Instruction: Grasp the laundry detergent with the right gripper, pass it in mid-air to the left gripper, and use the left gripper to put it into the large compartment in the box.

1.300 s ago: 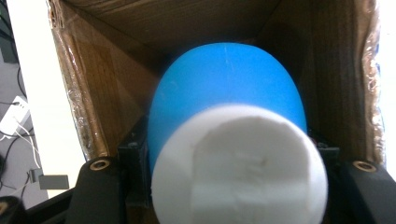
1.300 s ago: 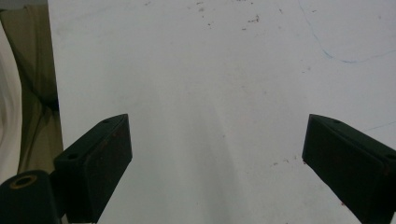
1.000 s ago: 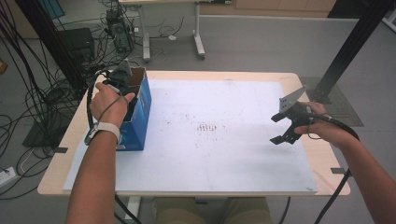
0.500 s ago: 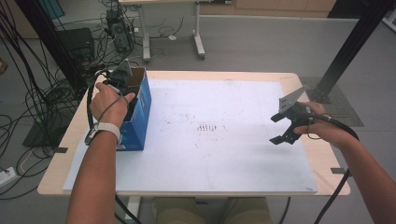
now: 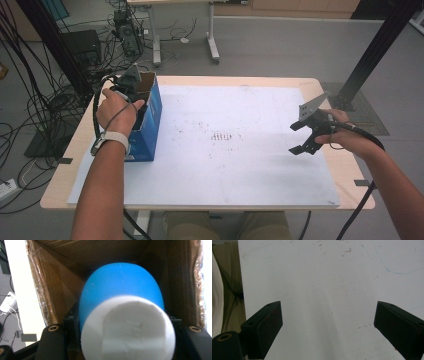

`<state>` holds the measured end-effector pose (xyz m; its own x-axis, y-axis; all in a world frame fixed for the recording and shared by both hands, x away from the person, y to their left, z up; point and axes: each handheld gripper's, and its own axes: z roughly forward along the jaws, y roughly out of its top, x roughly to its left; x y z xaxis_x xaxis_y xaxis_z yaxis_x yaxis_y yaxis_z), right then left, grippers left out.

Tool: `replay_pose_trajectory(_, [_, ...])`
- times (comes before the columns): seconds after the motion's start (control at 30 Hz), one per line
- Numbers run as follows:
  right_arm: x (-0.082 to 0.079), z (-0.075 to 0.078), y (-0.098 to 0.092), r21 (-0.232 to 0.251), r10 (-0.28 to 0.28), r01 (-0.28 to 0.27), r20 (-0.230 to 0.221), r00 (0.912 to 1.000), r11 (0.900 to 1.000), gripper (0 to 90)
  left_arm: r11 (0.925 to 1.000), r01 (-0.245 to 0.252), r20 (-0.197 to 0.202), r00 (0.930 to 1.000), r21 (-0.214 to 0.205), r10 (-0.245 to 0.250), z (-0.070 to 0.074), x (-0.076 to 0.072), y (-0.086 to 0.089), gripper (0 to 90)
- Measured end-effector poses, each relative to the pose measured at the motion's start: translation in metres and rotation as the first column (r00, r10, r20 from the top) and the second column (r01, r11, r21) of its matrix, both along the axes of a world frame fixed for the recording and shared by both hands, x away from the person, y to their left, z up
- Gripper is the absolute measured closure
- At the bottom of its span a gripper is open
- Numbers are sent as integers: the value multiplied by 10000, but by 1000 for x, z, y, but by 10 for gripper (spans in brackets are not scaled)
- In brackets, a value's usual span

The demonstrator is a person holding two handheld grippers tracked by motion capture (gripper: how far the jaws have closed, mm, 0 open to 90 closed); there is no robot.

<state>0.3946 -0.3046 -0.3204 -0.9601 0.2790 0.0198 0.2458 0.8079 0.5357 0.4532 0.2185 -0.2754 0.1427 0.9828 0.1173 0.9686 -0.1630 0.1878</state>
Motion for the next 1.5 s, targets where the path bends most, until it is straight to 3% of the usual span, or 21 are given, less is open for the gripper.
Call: replay_pose_trajectory(1.5, [-1,-1,1,-14,70,-70,-33,10000,10000,82,9999,91,89,9999,67,-91,-1,0,-1,365])
